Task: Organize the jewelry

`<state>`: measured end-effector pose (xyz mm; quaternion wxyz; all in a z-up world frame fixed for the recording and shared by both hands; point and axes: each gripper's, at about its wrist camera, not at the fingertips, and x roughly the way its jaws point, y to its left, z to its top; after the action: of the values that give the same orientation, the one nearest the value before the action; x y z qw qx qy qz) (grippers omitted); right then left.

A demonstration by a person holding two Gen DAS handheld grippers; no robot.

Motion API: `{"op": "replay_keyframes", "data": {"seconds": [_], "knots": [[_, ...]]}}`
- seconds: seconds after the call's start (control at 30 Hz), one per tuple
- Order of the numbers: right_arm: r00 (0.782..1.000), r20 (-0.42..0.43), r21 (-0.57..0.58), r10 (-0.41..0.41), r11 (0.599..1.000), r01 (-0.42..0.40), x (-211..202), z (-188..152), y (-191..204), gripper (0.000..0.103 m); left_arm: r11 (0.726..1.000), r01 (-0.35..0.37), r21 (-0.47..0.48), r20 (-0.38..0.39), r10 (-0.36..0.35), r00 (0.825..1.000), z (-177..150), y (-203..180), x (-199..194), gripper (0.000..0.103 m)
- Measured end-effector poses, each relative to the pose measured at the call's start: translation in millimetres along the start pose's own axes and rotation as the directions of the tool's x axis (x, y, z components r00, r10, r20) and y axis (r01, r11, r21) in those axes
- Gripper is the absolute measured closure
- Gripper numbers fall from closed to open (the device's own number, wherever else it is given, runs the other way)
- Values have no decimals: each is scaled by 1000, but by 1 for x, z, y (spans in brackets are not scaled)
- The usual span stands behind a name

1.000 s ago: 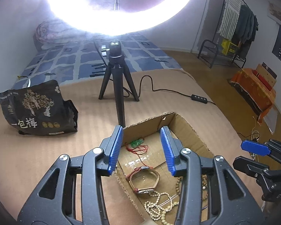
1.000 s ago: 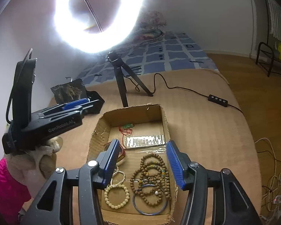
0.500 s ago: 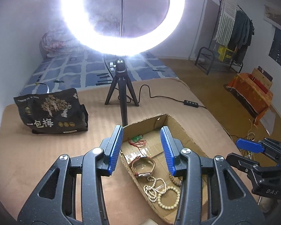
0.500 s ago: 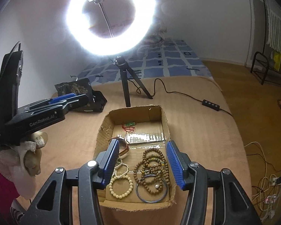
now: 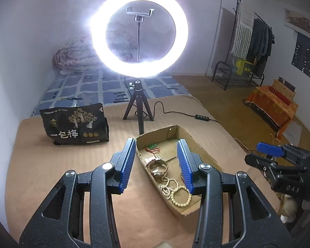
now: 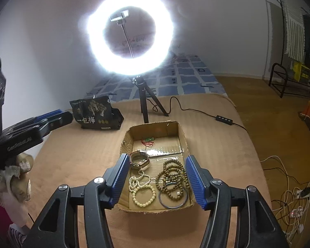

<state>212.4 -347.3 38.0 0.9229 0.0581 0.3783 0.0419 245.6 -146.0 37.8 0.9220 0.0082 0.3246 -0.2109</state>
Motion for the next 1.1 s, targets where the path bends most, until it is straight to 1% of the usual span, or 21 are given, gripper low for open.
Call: {"op": "replay_keyframes", "data": {"seconds": [0.07, 0.17, 0.3, 0.33, 0.37, 0.4, 0.47, 0.53, 0.57, 0.6, 0.63, 0.67, 0.7, 0.8, 0.87, 0.93, 1.0, 1.07, 1.1], "knots": [[1000, 13, -2, -12, 1000, 12, -8, -4, 3, 43, 1000, 11, -6, -1, -11, 1000, -6, 2, -10, 61], [999, 26, -10, -27, 1000, 28, -15, -9, 9, 41, 1000, 10, -16, 8, -10, 1000, -15, 5, -25, 60], [998, 50, -32, -49, 998, 51, -27, -16, 20, 40, 1000, -11, 0, 23, 11, 1000, -29, 4, -44, 59], [997, 57, -41, -55, 998, 57, -31, -17, 23, 40, 1000, -10, 3, 25, 10, 1000, -32, 3, -48, 56], [996, 66, -51, -63, 997, 66, -34, -19, 27, 38, 1000, -15, 2, 29, 15, 999, -36, 2, -54, 48], [995, 76, -57, -69, 996, 74, -37, -20, 30, 31, 1000, -19, 3, 34, 19, 999, -38, 2, -57, 44], [992, 97, -72, -82, 993, 89, -43, -23, 36, 27, 999, -40, 22, 47, 39, 998, -44, -2, -65, 43], [990, 107, -77, -87, 992, 95, -47, -25, 39, 27, 998, -48, 33, 54, 46, 997, -49, -3, -72, 43], [989, 114, -74, -91, 992, 100, -49, -27, 40, 26, 998, -49, 33, 56, 47, 997, -52, -4, -75, 41], [989, 117, -72, -93, 992, 102, -51, -28, 41, 25, 998, -50, 31, 57, 48, 997, -54, -4, -77, 35], [988, 120, -69, -95, 992, 104, -52, -30, 41, 23, 998, -51, 29, 59, 49, 997, -57, -4, -79, 33], [987, 125, -67, -98, 992, 107, -53, -31, 42, 16, 998, -53, 28, 60, 51, 997, -60, -4, -81, 30], [986, 131, -66, -104, 991, 113, -54, -33, 43, 14, 998, -54, 30, 60, 52, 997, -63, -4, -83, 30], [982, 146, -69, -123, 989, 134, -57, -38, 45, 14, 997, -60, 47, 55, 57, 997, -70, -6, -85, 30], [979, 153, -65, -135, 987, 146, -58, -42, 45, 9, 996, -71, 58, 57, 68, 996, -74, -8, -87, 29], [976, 162, -55, -144, 986, 155, -59, -44, 44, 6, 995, -81, 64, 60, 77, 995, -76, -9, -89, 26], [971, 179, -49, -162, 984, 173, -59, -46, 44, 5, 995, -81, 61, 70, 77, 995, -77, -9, -93, 19], [965, 190, -52, -179, 980, 192, -58, -47, 43, 0, 994, -89, 66, 82, 83, 993, -78, -11, -96, 17], [966, 189, -52, -176, 981, 189, -56, -48, 42, 0, 993, -89, 74, 85, 83, 993, -79, -11, -97, 17]]}}
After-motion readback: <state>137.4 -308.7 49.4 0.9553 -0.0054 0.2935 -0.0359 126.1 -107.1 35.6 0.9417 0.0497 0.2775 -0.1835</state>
